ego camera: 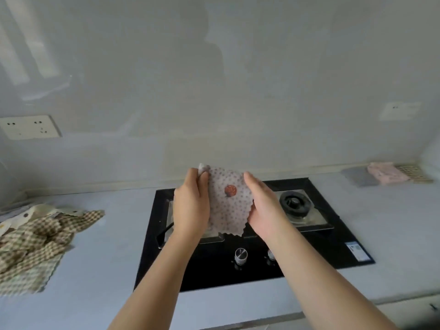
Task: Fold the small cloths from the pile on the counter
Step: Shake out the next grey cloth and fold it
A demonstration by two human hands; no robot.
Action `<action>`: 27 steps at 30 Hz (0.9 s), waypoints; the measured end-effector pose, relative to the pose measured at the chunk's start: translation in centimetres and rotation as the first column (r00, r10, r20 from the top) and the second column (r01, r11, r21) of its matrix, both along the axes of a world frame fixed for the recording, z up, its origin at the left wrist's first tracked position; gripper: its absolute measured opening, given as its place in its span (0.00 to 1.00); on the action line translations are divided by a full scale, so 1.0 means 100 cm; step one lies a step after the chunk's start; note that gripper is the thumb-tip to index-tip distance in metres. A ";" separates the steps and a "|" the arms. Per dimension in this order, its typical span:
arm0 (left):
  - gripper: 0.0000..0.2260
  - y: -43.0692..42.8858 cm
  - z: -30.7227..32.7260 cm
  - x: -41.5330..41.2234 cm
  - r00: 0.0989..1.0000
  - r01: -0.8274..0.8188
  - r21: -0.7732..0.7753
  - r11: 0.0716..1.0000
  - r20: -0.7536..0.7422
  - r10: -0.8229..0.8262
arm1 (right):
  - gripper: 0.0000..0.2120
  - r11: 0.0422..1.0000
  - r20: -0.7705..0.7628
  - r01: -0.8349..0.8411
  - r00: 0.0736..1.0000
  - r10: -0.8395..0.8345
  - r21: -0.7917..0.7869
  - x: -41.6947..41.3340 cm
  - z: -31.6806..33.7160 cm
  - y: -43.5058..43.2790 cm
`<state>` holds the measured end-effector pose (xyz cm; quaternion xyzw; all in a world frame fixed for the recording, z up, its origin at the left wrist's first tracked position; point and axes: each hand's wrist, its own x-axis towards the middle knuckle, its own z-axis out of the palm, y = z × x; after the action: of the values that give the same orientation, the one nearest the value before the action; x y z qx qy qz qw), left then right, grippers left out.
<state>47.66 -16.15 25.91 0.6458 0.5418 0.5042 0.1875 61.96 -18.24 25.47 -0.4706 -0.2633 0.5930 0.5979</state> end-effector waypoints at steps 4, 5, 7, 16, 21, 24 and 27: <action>0.12 0.019 -0.007 0.065 0.955 0.189 -0.181 0.965 0.261 -0.139 | 0.21 0.993 -0.022 -0.112 0.994 0.111 -0.042 0.072 -0.014 -0.007; 0.10 0.024 -0.011 0.081 0.927 0.268 -0.288 0.920 0.338 -0.164 | 0.19 0.999 0.019 -0.039 0.999 0.039 -0.037 0.090 -0.020 -0.005; 0.09 0.034 -0.021 0.115 0.868 0.425 -0.456 0.782 0.451 -0.209 | 0.16 0.990 0.172 0.134 0.977 -0.124 -0.049 0.124 -0.029 0.002; 0.20 0.070 -0.069 0.293 0.916 0.400 -0.365 0.841 0.170 -0.363 | 0.18 0.891 0.769 0.401 0.495 -0.405 0.212 0.298 -0.065 0.046; 0.13 0.104 -0.074 0.380 0.790 0.580 -0.530 0.618 0.551 -0.269 | 0.18 0.962 0.742 0.262 0.629 -0.231 0.077 0.392 -0.069 0.050; 0.14 0.112 -0.078 0.432 0.834 0.475 -0.520 0.709 0.524 -0.174 | 0.20 0.948 0.737 0.314 0.629 -0.248 0.051 0.435 -0.083 0.052; 0.16 0.114 -0.089 0.483 0.830 0.490 -0.565 0.664 0.534 -0.159 | 0.20 0.927 0.667 0.373 0.703 -0.248 -0.049 0.478 -0.098 0.055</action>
<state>95.92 -4.76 16.97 0.4875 0.5025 0.3585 0.6175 109.76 -12.70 15.68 -0.7361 -0.3161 0.3043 0.5155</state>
